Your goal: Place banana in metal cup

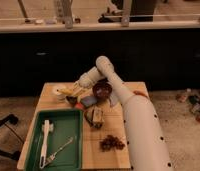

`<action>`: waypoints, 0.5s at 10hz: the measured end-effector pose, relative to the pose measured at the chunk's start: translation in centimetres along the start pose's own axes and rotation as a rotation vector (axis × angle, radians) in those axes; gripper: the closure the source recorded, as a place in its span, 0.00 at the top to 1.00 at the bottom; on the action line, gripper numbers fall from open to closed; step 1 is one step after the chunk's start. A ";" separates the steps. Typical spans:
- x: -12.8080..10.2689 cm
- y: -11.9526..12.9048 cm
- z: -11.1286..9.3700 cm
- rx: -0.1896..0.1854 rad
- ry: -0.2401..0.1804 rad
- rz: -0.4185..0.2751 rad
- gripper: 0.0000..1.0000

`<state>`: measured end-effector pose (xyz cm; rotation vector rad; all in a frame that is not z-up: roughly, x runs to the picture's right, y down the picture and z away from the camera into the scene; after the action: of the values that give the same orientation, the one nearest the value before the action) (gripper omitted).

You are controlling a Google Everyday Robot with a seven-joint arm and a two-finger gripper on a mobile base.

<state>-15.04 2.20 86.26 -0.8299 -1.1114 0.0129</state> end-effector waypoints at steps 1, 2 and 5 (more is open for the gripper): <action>-0.1 -0.1 0.2 -0.006 -0.012 0.001 0.02; -0.2 -0.2 0.4 -0.014 -0.024 0.004 0.02; -0.2 -0.5 0.7 -0.023 -0.043 0.009 0.02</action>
<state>-15.86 2.21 86.54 -0.8592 -1.1497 0.0257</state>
